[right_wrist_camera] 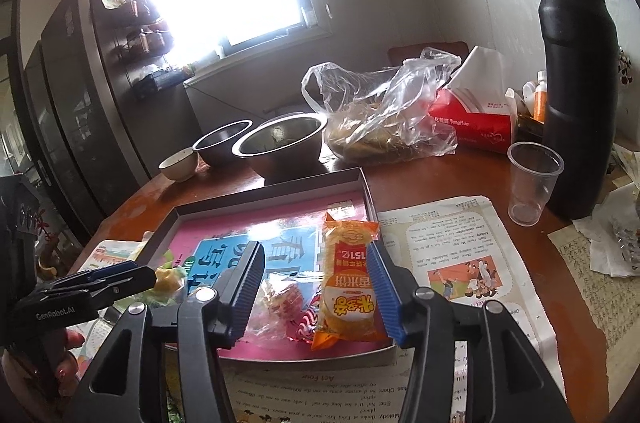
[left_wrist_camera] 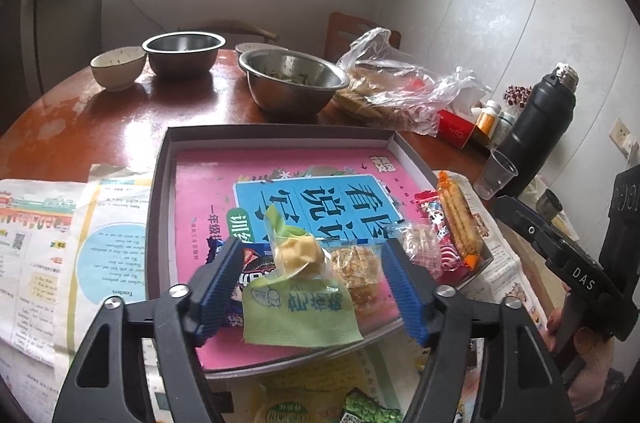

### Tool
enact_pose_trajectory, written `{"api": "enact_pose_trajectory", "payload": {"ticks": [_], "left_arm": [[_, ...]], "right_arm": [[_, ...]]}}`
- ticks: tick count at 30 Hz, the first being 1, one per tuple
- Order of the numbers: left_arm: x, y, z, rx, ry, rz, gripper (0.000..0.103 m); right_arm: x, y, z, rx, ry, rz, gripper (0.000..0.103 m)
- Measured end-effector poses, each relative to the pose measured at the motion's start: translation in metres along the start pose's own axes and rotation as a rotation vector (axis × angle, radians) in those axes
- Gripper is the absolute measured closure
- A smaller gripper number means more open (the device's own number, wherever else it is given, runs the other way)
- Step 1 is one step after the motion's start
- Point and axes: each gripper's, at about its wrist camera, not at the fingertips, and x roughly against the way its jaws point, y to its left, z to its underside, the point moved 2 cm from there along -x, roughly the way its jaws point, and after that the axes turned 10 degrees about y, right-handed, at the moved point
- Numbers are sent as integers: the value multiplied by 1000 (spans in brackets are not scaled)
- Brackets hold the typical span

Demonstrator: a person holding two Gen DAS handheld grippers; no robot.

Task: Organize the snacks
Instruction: 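Lower and open the right gripper in the tray while the left releases the green pouch, then move both open grippers back toward the remaining snacks on the newspaper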

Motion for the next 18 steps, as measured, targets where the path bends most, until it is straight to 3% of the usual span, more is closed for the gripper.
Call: {"api": "enact_pose_trajectory", "payload": {"ticks": [18], "left_arm": [[40, -8, 10, -17, -27, -28, 28]], "right_arm": [[34, 18, 14, 60, -16, -35, 46]]}}
